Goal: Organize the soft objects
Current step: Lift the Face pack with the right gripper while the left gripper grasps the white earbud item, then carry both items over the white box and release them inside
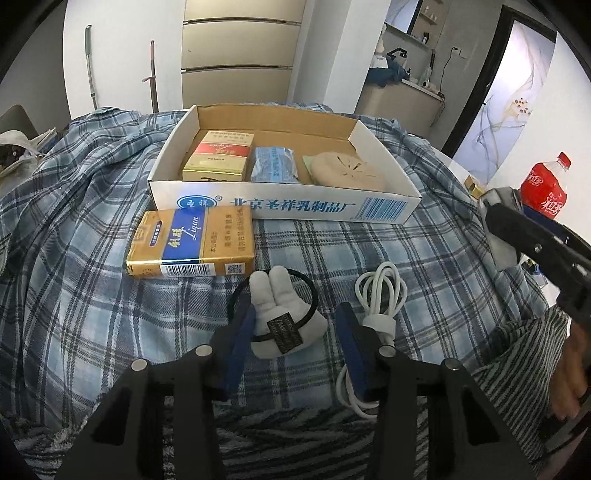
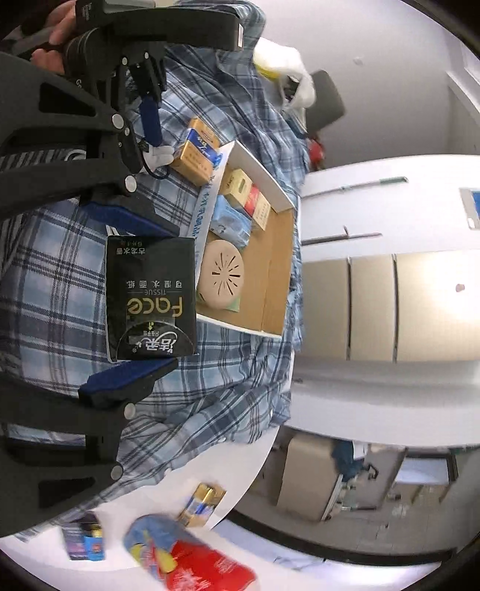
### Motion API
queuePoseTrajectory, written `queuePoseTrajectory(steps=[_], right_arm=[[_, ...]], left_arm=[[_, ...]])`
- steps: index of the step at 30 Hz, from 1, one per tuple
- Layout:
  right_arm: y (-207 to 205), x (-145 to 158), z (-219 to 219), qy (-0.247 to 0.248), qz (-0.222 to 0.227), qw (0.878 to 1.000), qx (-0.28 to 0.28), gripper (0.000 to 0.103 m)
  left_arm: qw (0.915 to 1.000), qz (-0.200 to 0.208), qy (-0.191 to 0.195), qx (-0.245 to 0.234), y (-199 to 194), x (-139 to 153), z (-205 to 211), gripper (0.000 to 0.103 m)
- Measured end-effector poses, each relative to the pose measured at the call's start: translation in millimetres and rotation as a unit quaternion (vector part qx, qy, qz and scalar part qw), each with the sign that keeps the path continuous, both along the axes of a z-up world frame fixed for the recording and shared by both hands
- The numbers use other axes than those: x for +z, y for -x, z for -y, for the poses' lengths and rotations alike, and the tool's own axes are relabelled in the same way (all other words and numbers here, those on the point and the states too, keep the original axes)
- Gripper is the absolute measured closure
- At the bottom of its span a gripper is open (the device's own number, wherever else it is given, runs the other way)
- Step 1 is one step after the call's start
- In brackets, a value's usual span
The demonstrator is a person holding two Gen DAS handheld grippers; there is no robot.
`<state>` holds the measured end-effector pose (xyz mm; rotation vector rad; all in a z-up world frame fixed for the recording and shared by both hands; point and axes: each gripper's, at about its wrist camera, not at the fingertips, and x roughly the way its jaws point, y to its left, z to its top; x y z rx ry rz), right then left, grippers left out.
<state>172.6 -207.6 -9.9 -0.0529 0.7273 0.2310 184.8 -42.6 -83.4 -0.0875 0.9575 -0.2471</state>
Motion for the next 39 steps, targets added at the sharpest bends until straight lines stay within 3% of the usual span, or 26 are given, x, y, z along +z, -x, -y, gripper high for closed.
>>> queuePoseTrajectory(steps=[5,11,20,25,29,39], right_arm=[[7,-8,-6,0.019,0.033,0.999,-0.007,0.041],[11,-12,-5,0.008,0.046,0.999,-0.002,0.041],[13,-15,-7,0.013,0.054,0.998,-0.004,0.041],[18,-6,-8,0.031,0.056,0.998,-0.022,0.041],[28,6,-6,0.016,0.063,0.998,-0.013,0.041],[22,56,-11,0.007,0.116,0.993,-0.003,0.041]], left_arm=[[1.0,-0.005,-0.004,0.002,-2,-2,0,0.068],[1.0,0.009,-0.001,0.005,1,2,-2,0.083],[0.9991,0.04,0.002,0.009,14,15,-3,0.084],[0.9969,0.077,-0.016,0.005,32,39,-1,0.084],[0.9946,0.101,-0.022,-0.007,43,64,1,0.084],[0.9774,0.2,-0.061,-0.03,42,129,3,0.084]])
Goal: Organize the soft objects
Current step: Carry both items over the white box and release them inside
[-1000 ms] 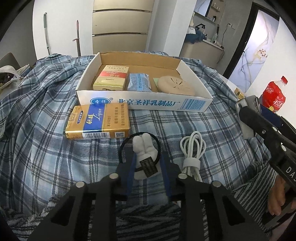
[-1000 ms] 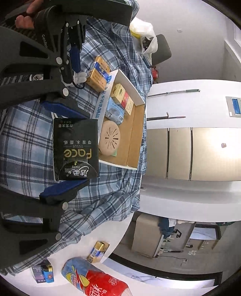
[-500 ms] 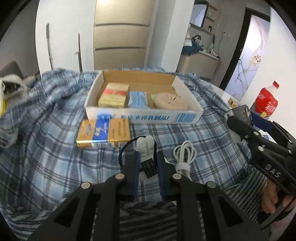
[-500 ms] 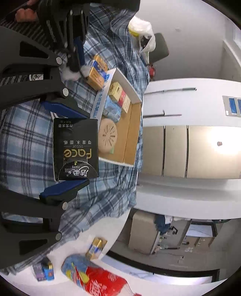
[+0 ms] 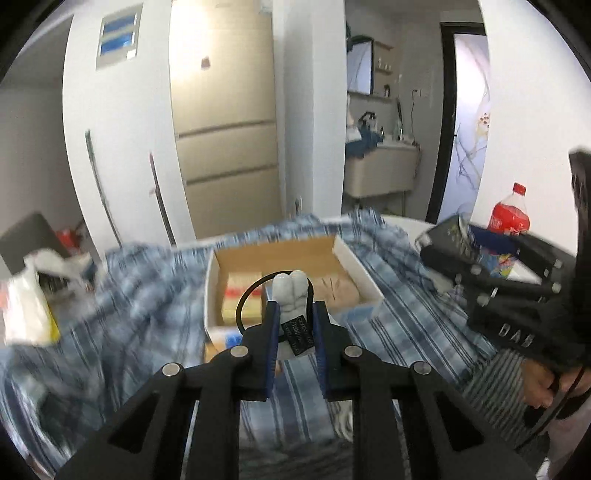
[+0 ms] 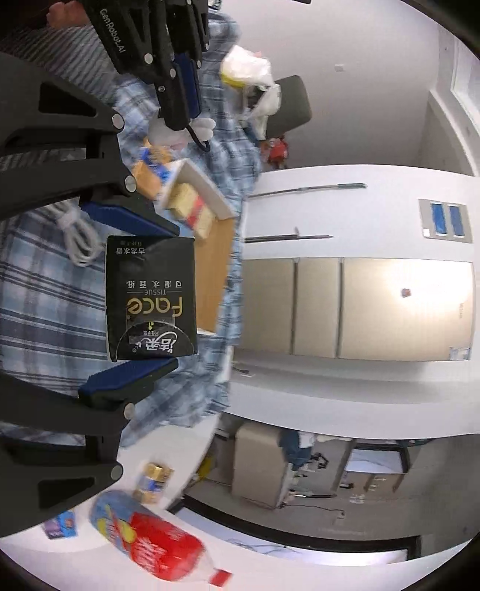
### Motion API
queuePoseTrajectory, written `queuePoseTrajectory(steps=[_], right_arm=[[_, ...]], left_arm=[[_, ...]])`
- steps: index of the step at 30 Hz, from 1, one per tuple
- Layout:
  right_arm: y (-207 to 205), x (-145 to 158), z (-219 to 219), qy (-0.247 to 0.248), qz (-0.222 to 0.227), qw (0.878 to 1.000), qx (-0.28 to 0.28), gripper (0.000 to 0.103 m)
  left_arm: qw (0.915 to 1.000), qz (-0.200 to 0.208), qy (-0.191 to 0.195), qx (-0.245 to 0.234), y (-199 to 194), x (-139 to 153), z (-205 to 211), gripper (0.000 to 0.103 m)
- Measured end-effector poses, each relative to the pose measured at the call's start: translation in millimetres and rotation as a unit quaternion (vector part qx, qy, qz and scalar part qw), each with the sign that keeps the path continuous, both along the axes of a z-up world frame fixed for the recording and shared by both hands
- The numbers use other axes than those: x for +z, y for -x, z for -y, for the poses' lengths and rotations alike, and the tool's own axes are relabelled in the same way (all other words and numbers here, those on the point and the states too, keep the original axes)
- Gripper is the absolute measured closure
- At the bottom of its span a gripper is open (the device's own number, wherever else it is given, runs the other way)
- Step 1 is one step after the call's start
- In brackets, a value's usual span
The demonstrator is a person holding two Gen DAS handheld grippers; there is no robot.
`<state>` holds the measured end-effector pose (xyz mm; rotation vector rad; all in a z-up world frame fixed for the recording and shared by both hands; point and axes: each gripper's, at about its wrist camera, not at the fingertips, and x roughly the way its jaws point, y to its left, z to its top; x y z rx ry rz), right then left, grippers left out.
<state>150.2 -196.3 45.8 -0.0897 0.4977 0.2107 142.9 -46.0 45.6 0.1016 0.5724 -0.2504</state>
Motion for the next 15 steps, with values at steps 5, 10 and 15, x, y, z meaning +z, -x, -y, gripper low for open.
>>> queuePoseTrajectory(steps=[5,10,15], right_arm=[[-19,34,-2,-0.012,0.042,0.999,-0.011,0.041],[-51,49,-5,-0.039,0.038,0.998,-0.014,0.041],[-76,39,-12,-0.045,0.022,0.999,-0.017,0.041]], left_arm=[[0.9995,0.032,-0.004,-0.005,-23,14,-2,0.084],[0.9991,0.041,0.01,-0.01,-57,16,-15,0.084],[0.9999,0.008,0.014,0.001,-86,-4,-28,0.084]])
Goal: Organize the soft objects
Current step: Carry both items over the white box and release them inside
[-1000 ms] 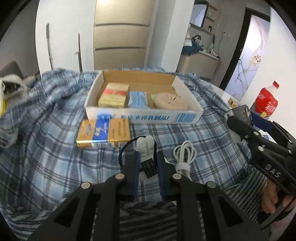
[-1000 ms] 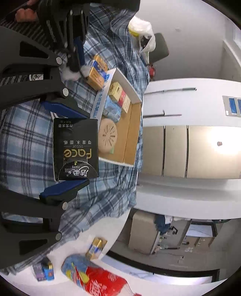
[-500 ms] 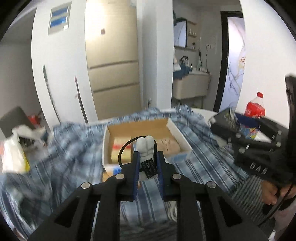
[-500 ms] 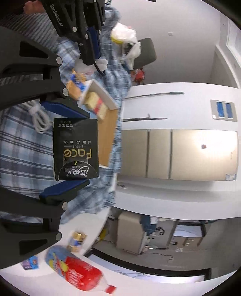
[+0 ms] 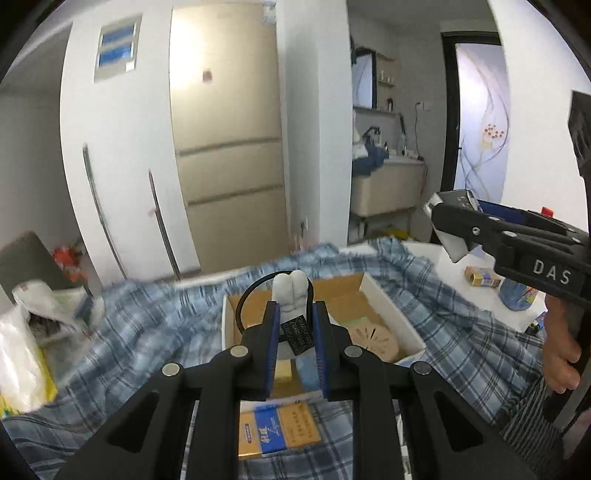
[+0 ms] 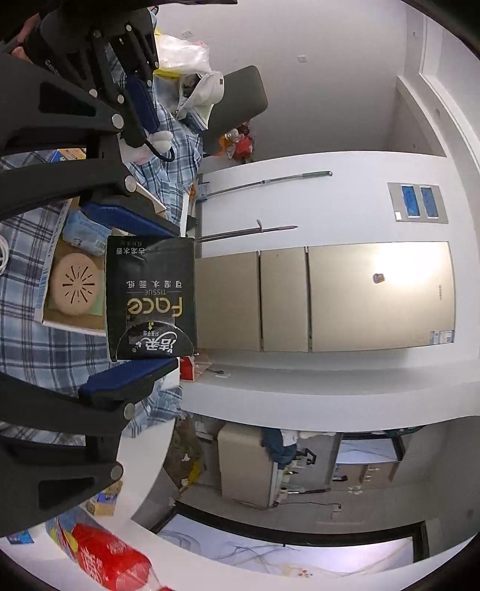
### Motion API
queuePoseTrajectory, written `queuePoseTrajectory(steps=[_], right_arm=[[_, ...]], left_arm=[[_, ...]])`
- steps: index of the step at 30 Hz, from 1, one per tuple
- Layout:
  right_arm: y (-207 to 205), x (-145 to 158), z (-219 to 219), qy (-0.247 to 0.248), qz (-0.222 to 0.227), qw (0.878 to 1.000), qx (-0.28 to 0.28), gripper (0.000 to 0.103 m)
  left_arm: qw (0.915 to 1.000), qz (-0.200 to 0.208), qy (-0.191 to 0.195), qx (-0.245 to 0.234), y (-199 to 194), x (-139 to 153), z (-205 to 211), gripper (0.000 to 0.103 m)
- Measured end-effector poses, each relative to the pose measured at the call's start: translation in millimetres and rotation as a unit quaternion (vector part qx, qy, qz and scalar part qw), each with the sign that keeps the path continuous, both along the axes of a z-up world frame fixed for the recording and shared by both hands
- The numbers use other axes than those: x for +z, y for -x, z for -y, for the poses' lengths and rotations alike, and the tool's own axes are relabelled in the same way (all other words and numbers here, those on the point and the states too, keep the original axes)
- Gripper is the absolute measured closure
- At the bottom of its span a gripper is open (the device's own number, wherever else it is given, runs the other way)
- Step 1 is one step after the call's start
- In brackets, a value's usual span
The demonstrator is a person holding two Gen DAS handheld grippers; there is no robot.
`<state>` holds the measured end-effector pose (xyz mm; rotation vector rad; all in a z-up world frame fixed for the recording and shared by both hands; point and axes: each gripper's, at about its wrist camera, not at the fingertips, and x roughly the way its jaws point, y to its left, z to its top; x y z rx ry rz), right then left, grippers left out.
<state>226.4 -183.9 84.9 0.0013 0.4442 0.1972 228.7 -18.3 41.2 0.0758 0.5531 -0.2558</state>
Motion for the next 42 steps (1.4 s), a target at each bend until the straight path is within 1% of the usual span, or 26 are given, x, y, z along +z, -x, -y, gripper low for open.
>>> queuePoseTrajectory(steps=[2,4,7,10,14,17,23,25,27,28,30,31,32,36,39,42], right_arm=[[-9,-12,-5,0.0,-0.015,1.0,0.001,0.041],[-17,-25,-7,0.001,-0.032,0.999,0.004,0.041],[-30,-50,-13,0.005,-0.067,0.998,0.008,0.041],[-40,-75,-17,0.011,-0.099,0.995,0.011,0.041],[-51,-101,-20,0.02,-0.133,0.991,0.014,0.041],[-55,-115,-18,0.023,-0.152,0.988,0.015,0.041],[-60,-129,-19,0.034,-0.171,0.985,0.019,0.041],[-62,-131,-20,0.028,-0.178,0.983,0.024,0.041],[-61,-132,-19,0.021,-0.183,0.983,0.03,0.04],[-61,-132,-18,0.02,-0.183,0.982,0.031,0.04],[-61,-132,-18,0.021,-0.18,0.983,0.028,0.032],[-60,-131,-17,0.019,-0.177,0.984,0.026,0.03],[-60,-130,-17,0.017,-0.175,0.984,0.027,0.028],[-58,-127,-16,0.014,-0.166,0.986,0.028,0.027],[-57,-125,-16,0.015,-0.163,0.986,0.027,0.027],[-56,-122,-17,0.016,-0.159,0.987,0.025,0.027]], left_arm=[[0.9998,-0.02,0.005,0.004,-7,-11,-5,0.084],[0.999,-0.043,0.001,0.011,-14,-25,-9,0.084],[0.9972,-0.073,0.001,0.013,-24,-46,-14,0.084],[0.9962,-0.085,-0.009,0.014,-31,-60,-17,0.084],[0.9944,-0.104,-0.003,0.016,-39,-79,-22,0.084],[0.9933,-0.114,0.001,0.019,-42,-93,-26,0.084],[0.9944,-0.104,-0.003,0.015,-39,-91,-23,0.084],[0.9944,-0.105,-0.003,0.015,-38,-91,-23,0.083],[0.9948,-0.101,-0.003,0.015,-37,-89,-23,0.079],[0.9949,-0.099,-0.003,0.015,-37,-89,-23,0.071],[0.9955,-0.093,-0.007,0.017,-35,-88,-22,0.046],[0.9959,-0.088,-0.008,0.018,-34,-87,-21,0.043],[0.9963,-0.084,-0.009,0.018,-33,-86,-21,0.042],[0.9969,-0.076,-0.01,0.017,-30,-82,-21,0.042],[0.9972,-0.072,-0.009,0.017,-28,-80,-21,0.042],[0.9979,-0.061,-0.013,0.016,-23,-71,-20,0.042]])
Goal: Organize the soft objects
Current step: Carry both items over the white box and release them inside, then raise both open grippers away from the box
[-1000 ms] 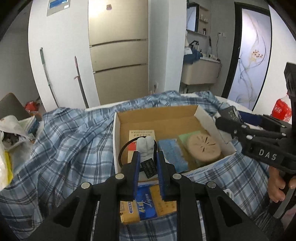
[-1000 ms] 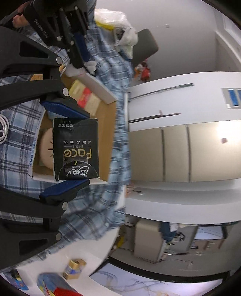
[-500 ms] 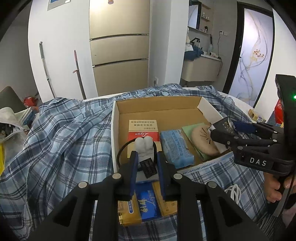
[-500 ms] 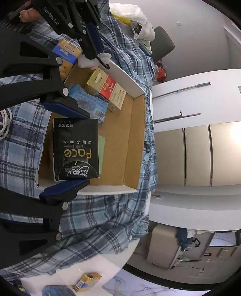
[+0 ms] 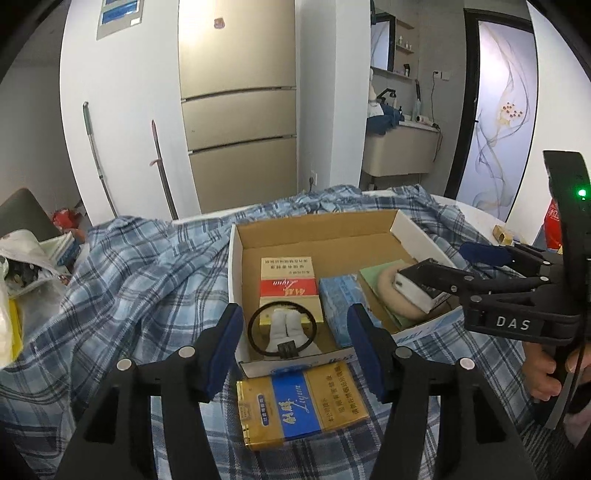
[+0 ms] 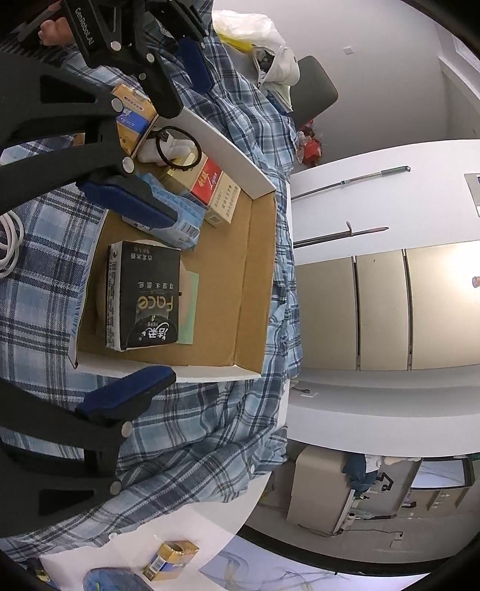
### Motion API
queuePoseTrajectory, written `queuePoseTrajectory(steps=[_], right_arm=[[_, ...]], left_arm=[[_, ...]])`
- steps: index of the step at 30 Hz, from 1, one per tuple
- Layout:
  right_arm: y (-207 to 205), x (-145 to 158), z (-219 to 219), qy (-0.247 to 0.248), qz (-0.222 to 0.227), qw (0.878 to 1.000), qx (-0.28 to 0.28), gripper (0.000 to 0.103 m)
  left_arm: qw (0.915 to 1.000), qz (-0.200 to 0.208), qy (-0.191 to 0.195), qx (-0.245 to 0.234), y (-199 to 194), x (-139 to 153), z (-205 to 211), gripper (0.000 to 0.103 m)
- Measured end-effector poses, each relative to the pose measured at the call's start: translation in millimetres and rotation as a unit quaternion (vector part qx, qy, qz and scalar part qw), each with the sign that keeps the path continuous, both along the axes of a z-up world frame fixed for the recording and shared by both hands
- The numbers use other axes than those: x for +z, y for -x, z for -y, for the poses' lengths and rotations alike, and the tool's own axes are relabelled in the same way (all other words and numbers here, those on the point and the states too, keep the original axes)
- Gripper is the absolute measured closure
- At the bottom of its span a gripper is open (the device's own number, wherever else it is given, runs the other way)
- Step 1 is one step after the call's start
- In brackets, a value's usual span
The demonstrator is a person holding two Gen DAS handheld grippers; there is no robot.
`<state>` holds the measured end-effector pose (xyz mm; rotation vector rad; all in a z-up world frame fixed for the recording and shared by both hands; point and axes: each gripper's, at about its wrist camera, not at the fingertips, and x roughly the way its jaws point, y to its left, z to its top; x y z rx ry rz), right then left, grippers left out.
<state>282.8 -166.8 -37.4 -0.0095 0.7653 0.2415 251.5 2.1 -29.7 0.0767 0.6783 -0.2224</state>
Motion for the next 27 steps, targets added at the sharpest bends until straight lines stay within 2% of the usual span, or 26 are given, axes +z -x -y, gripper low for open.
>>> queuePoseTrajectory(steps=[9,18,21,24,27], right_arm=[[15,35,6,-0.01,0.023,1.0,-0.018,0.027],[71,95,9,-0.023,0.103,0.994,-0.018,0.022],[90,106,9,-0.029,0.117,0.993,-0.017,0.021],[109,114,12,-0.037,0.128,0.991,-0.019,0.02],[128,117,13,-0.035,0.145,0.988,-0.031,0.018]], left_arm=[[0.9972,0.072,0.022,-0.001,40,62,-5,0.042],[0.9895,0.14,0.035,-0.014,100,112,-1,0.041],[0.986,0.161,0.042,-0.008,118,120,-4,0.033],[0.981,0.189,0.046,0.002,137,124,-9,0.014],[0.9784,0.201,0.046,0.003,150,122,-11,0.014]])
